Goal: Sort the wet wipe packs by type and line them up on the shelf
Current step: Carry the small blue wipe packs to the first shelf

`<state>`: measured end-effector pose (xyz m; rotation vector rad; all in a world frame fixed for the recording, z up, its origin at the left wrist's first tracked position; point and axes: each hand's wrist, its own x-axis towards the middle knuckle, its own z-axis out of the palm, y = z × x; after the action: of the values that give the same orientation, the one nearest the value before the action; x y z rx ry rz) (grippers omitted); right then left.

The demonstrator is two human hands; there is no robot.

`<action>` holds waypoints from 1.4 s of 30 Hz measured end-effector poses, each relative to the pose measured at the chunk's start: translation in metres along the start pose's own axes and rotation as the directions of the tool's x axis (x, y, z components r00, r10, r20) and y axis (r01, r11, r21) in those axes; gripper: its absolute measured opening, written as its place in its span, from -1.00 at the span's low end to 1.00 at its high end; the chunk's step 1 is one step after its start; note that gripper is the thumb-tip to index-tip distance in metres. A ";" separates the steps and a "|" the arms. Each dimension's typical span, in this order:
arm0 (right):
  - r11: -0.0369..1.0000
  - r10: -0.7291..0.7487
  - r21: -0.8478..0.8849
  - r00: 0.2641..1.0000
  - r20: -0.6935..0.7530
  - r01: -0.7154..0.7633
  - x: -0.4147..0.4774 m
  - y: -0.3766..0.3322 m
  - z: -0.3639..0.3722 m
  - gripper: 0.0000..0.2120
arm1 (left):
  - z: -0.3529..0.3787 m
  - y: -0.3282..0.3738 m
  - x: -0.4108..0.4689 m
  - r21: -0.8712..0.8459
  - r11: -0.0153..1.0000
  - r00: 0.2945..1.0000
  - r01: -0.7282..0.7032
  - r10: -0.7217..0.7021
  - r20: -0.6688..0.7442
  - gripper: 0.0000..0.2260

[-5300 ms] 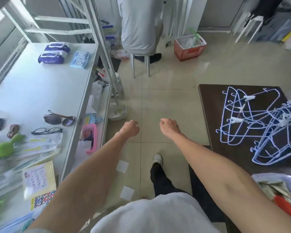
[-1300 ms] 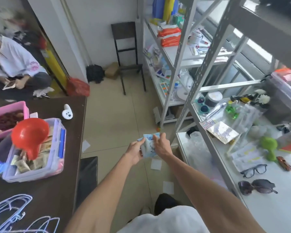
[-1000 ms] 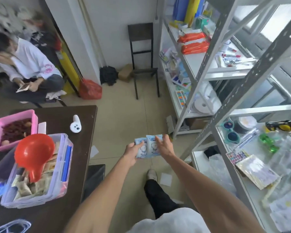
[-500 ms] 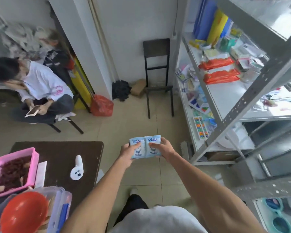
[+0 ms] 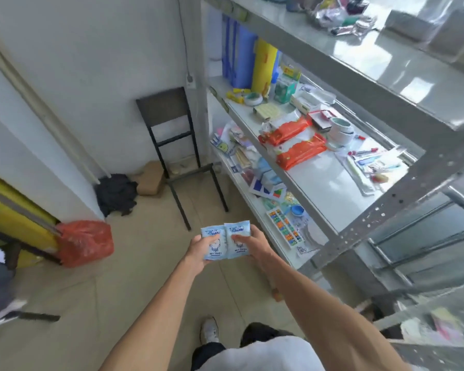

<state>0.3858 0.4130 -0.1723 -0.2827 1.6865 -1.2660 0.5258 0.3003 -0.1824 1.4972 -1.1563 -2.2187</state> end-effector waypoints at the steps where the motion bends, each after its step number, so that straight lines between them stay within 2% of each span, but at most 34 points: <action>1: 1.000 -0.004 0.020 0.999 -0.054 0.006 0.009 -0.005 -0.007 -0.68 | 0.011 0.011 0.013 0.030 1.000 1.000 0.007 -0.008 0.024 -0.96; 6: 0.980 0.006 0.188 0.939 -0.345 0.063 0.037 -0.024 -0.052 -0.80 | 0.086 0.054 0.061 0.154 0.988 0.978 0.019 -0.050 0.201 -0.86; 8: 0.958 0.019 0.267 0.903 -0.430 0.107 0.051 -0.032 -0.079 -0.73 | 0.122 0.070 0.087 0.235 0.972 0.961 -0.009 -0.057 0.269 -0.69; 9: 0.937 0.044 0.328 0.889 -0.456 0.122 0.059 -0.035 -0.093 -0.71 | 0.142 0.078 0.098 0.288 0.957 0.950 -0.036 -0.056 0.306 -0.67; 12: 0.884 0.078 0.430 0.850 -0.520 0.182 0.077 -0.048 -0.135 -0.67 | 0.200 0.099 0.129 0.394 0.909 0.938 -0.138 -0.009 0.347 -0.71; 16: 0.865 0.109 0.450 0.792 -0.601 0.222 0.100 -0.056 -0.182 -0.64 | 0.268 0.110 0.157 0.521 0.829 0.914 -0.205 -0.029 0.406 -0.67; 19: 0.870 0.130 0.426 0.716 -0.686 0.249 0.115 -0.061 -0.208 -0.75 | 0.309 0.113 0.179 0.595 0.765 0.890 -0.247 -0.064 0.452 -0.86; 20: 0.886 0.132 0.394 0.682 -0.719 0.244 0.119 -0.062 -0.213 -0.79 | 0.321 0.111 0.190 0.622 0.733 0.888 -0.274 -0.055 0.456 -0.85; 24: 0.957 0.144 0.256 0.538 -0.830 0.139 0.142 -0.061 -0.227 -0.83 | 0.362 0.101 0.245 0.740 0.559 0.881 -0.372 -0.037 0.471 -0.68; 26: 0.988 0.118 0.153 0.473 -0.873 0.036 0.152 -0.066 -0.230 -0.83 | 0.378 0.114 0.237 0.788 0.406 0.861 -0.463 -0.006 0.509 -0.68; 27: 0.997 0.082 0.077 0.436 -0.896 -0.028 0.159 -0.067 -0.231 -0.82 | 0.382 0.126 0.223 0.790 0.289 0.830 -0.540 0.031 0.557 -0.69; 29: 0.982 0.024 -0.047 0.370 -0.929 -0.181 0.171 -0.068 -0.230 -0.76 | 0.385 0.137 0.212 0.735 -0.003 0.732 -0.678 0.088 0.675 -0.68; 31: 0.933 0.033 -0.079 0.301 -0.953 -0.351 0.177 -0.070 -0.224 -0.65 | 0.384 0.141 0.217 0.600 -0.297 0.595 -0.742 0.120 0.795 -0.62; 33: 0.879 0.018 -0.100 0.241 -0.970 -0.467 0.179 -0.073 -0.221 -0.58 | 0.379 0.142 0.227 0.397 -0.466 0.421 -0.791 0.058 0.905 -0.49; 34: 0.867 0.011 -0.104 0.229 -0.973 -0.487 0.181 -0.076 -0.220 -0.56 | 0.377 0.142 0.234 0.300 -0.507 0.354 -0.808 -0.010 0.935 -0.43; 36: 0.866 0.031 -0.086 0.225 -0.974 -0.492 0.186 -0.087 -0.219 -0.55 | 0.373 0.140 0.246 0.172 -0.540 0.293 -0.824 -0.147 0.945 -0.36; 38: 0.876 0.070 -0.049 0.228 -0.971 -0.480 0.192 -0.097 -0.216 -0.55 | 0.369 0.142 0.253 0.121 -0.528 0.286 -0.841 -0.243 0.927 -0.31; 42: 0.878 0.110 -0.035 0.272 -0.956 -0.478 0.203 -0.109 -0.213 -0.53 | 0.370 0.153 0.264 0.065 -0.556 0.259 -0.828 -0.277 0.925 -0.30</action>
<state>0.0775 0.3603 -0.1960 0.7865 2.7979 -0.8180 0.0520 0.2256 -0.1910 -0.8306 -3.2904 -0.2117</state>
